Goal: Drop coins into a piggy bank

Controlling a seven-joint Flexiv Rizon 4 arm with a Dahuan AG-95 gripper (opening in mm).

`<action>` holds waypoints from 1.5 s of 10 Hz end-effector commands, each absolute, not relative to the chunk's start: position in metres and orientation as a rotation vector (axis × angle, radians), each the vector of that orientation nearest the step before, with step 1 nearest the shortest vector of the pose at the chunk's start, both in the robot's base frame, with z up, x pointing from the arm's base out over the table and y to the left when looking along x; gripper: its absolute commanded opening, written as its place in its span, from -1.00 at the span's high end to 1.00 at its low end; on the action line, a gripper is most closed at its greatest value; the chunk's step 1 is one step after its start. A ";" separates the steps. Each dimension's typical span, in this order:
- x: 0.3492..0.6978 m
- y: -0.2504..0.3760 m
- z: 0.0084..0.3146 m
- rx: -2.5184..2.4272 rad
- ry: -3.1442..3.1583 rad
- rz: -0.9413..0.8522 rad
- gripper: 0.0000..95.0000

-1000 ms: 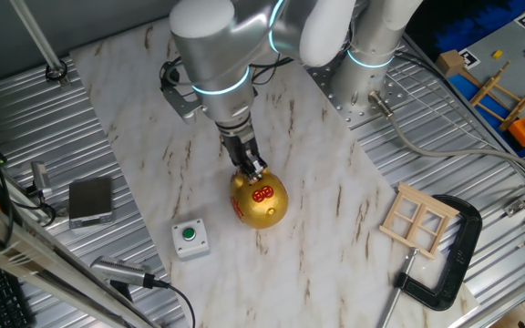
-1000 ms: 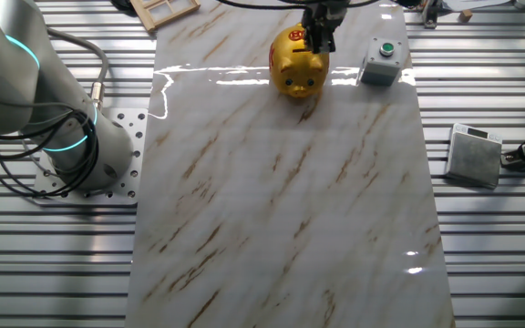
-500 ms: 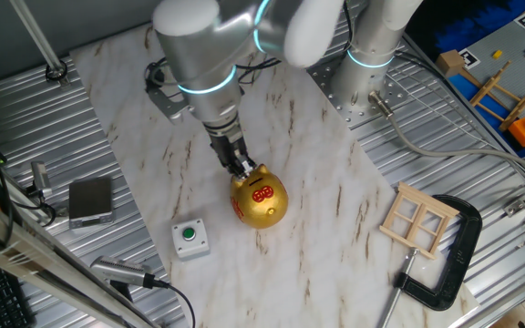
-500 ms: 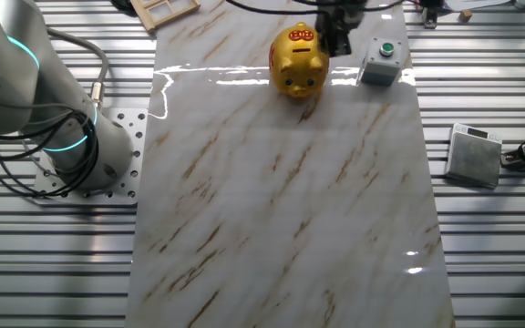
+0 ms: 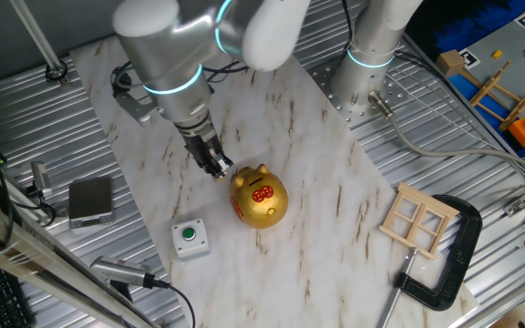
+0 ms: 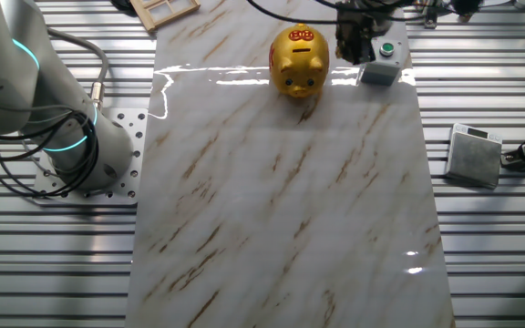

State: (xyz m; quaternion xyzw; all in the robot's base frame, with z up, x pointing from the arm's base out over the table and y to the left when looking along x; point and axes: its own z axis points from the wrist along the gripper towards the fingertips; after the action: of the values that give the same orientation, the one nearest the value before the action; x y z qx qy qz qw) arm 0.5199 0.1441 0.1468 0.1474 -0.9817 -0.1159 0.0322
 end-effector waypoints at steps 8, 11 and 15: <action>0.520 0.141 0.147 0.418 -3.013 -0.355 1.00; 0.524 0.114 0.141 0.502 -3.006 -0.357 1.00; 0.538 0.049 0.131 0.735 -2.960 -0.333 1.00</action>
State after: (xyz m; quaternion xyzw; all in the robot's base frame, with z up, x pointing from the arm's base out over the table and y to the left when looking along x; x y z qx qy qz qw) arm 0.5343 0.0629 0.1334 0.2180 -0.9688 -0.1125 0.0361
